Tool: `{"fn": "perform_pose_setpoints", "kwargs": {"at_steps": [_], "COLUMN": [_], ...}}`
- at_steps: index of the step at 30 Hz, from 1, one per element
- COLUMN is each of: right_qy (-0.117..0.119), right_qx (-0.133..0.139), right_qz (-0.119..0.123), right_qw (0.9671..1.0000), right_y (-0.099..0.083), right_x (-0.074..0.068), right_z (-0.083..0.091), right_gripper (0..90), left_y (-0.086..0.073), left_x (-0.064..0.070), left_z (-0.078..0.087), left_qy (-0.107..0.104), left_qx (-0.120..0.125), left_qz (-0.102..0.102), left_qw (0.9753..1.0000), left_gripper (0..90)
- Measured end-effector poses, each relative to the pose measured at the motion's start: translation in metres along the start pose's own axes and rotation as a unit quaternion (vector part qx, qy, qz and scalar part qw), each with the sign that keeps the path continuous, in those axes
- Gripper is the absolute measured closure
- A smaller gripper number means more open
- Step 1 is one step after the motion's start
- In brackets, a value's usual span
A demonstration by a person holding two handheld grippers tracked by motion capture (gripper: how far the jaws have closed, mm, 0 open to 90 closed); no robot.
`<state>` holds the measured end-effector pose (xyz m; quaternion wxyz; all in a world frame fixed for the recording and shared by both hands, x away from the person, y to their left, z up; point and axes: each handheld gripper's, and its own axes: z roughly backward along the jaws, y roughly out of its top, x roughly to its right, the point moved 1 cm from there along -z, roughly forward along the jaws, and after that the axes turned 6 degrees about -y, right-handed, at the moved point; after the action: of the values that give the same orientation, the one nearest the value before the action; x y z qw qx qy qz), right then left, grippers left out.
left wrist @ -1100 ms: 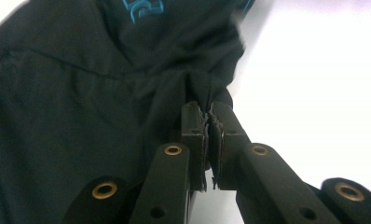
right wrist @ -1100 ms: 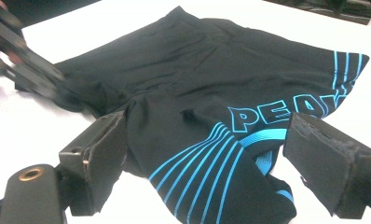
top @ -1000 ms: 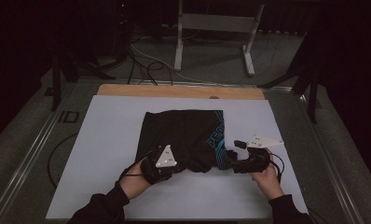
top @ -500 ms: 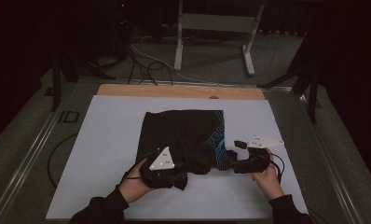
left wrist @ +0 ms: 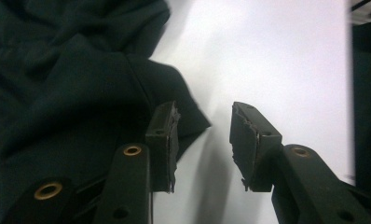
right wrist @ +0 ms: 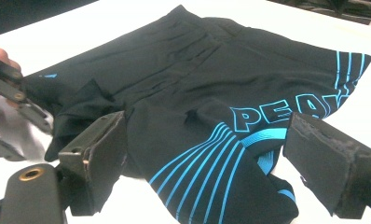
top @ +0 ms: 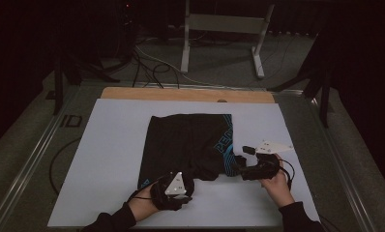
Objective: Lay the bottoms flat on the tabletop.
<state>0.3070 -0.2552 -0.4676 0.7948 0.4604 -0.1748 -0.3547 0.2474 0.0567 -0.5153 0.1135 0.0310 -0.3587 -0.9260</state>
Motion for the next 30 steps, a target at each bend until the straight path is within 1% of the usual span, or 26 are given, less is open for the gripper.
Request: {"fn": "perform_pose_setpoints", "kwargs": {"at_steps": [1, 2, 3, 4, 6, 7, 8, 9, 10, 11, 12, 13, 14, 16, 17, 19, 20, 21, 23, 24, 25, 26, 27, 28, 29, 30], "right_qy": [0.001, 0.001, 0.001, 0.0, 0.0, 0.0, 0.0, -0.001, 0.0, -0.001, -0.003, 0.0, 0.0, 0.0, -0.002, -0.002, -0.002, -0.002, -0.002, -0.003, -0.002, -0.003, -0.003, -0.004, -0.002, -0.005], "right_qx": [0.001, -0.001, -0.001, -0.002, -0.002, -0.002, -0.002, -0.002, -0.001, -0.001, -0.002, 0.0, 0.0, 0.002, 0.002, 0.005, 0.005, 0.006, 0.005, 0.005, 0.005, 0.004, 0.004, 0.003, 0.005, 0.004], "right_qz": [-0.001, -0.001, -0.001, 0.0, 0.0, 0.002, 0.002, 0.003, 0.003, 0.003, 0.004, 0.001, 0.001, 0.0, 0.0, 0.001, 0.001, 0.0, 0.0, 0.001, 0.0, 0.0, 0.0, 0.0, -0.001, 0.0], "right_qw": [1.0, 1.0, 1.0, 1.0, 1.0, 1.0, 1.0, 1.0, 1.0, 1.0, 1.0, 1.0, 1.0, 1.0, 1.0, 1.0, 1.0, 1.0, 1.0, 1.0, 1.0, 1.0, 1.0, 1.0, 1.0, 1.0], "right_y": [-0.001, -0.001, -0.001, -0.001, -0.001, -0.001, -0.001, -0.001, -0.001, -0.001, -0.001, -0.001, -0.001, -0.001, -0.001, 0.0, 0.0, 0.0, 0.0, 0.0, -0.001, -0.001, -0.001, -0.001, -0.001, -0.001], "right_x": [0.001, 0.001, 0.001, 0.001, 0.001, 0.0, 0.0, 0.0, 0.0, 0.0, 0.001, 0.001, 0.001, 0.002, 0.001, 0.001, 0.001, 0.001, 0.001, 0.001, 0.002, 0.002, 0.002, 0.002, 0.002, 0.002], "right_z": [-0.001, -0.001, -0.001, -0.001, -0.001, -0.001, -0.001, -0.001, 0.0, 0.0, 0.0, 0.0, 0.0, 0.0, 0.001, 0.001, 0.001, 0.001, 0.001, 0.001, 0.001, 0.001, 0.001, 0.002, 0.002, 0.003], "right_gripper": [13.9, 13.9, 13.9, 13.9, 13.9, 13.9, 13.9, 13.9, 13.9, 13.9, 13.9, 13.9, 13.9, 13.9, 13.9, 13.9, 13.9, 13.9, 13.9, 13.9, 13.9, 14.0, 14.0, 13.9, 13.9, 13.9], "left_y": [0.001, 0.002, 0.002, 0.004, 0.004, 0.005, 0.005, 0.005, 0.008, 0.013, 0.013, 0.02, 0.02, 0.028, 0.036, 0.044, 0.044, 0.049, 0.049, 0.049, 0.046, 0.044, 0.044, 0.042, 0.04, 0.039], "left_x": [0.0, 0.0, 0.0, 0.0, 0.0, 0.001, 0.001, 0.001, -0.001, -0.001, -0.001, -0.003, -0.003, -0.004, -0.004, -0.005, -0.005, -0.007, -0.006, -0.004, 0.001, 0.002, 0.002, 0.003, 0.004, 0.004], "left_z": [-0.005, -0.008, -0.01, -0.013, -0.014, -0.017, -0.017, -0.017, -0.015, -0.009, -0.009, 0.0, 0.0, 0.008, 0.013, 0.016, 0.016, 0.014, 0.012, 0.008, -0.002, -0.006, -0.006, -0.008, -0.007, -0.003], "left_qy": [0.01, 0.013, 0.017, 0.016, 0.017, 0.026, 0.026, 0.026, 0.027, 0.015, 0.015, 0.0, 0.0, -0.006, -0.002, -0.01, -0.01, -0.022, -0.026, -0.031, -0.042, -0.051, -0.051, -0.06, -0.069, -0.068], "left_qx": [-0.008, -0.011, -0.008, -0.005, -0.001, 0.007, 0.007, 0.007, 0.0, 0.004, 0.004, 0.011, 0.011, 0.019, 0.022, 0.026, 0.026, 0.019, 0.017, 0.013, -0.006, -0.013, -0.013, -0.014, -0.008, -0.002], "left_qz": [-0.005, -0.008, -0.012, -0.007, -0.007, -0.003, -0.003, -0.003, 0.005, 0.016, 0.016, 0.023, 0.023, 0.032, 0.023, 0.029, 0.029, 0.03, 0.025, 0.026, 0.017, 0.016, 0.016, 0.013, 0.013, 0.01], "left_qw": [0.9999, 0.9998, 0.9998, 0.9998, 0.9998, 0.9996, 0.9996, 0.9996, 0.9996, 0.9998, 0.9998, 0.9997, 0.9997, 0.9993, 0.9995, 0.9992, 0.9992, 0.9991, 0.9992, 0.9991, 0.9989, 0.9985, 0.9985, 0.998, 0.9975, 0.9976], "left_gripper": [60.6, 60.7, 60.8, 62.1, 69.8, 75.2, 85.6, 85.6, 88.1, 88.1, 88.2, 88.2, 88.2, 88.1, 88.0, 87.8, 87.6, 87.5, 87.6, 87.6, 87.5, 86.8, 86.1, 86.1, 83.6, 73.3]}}
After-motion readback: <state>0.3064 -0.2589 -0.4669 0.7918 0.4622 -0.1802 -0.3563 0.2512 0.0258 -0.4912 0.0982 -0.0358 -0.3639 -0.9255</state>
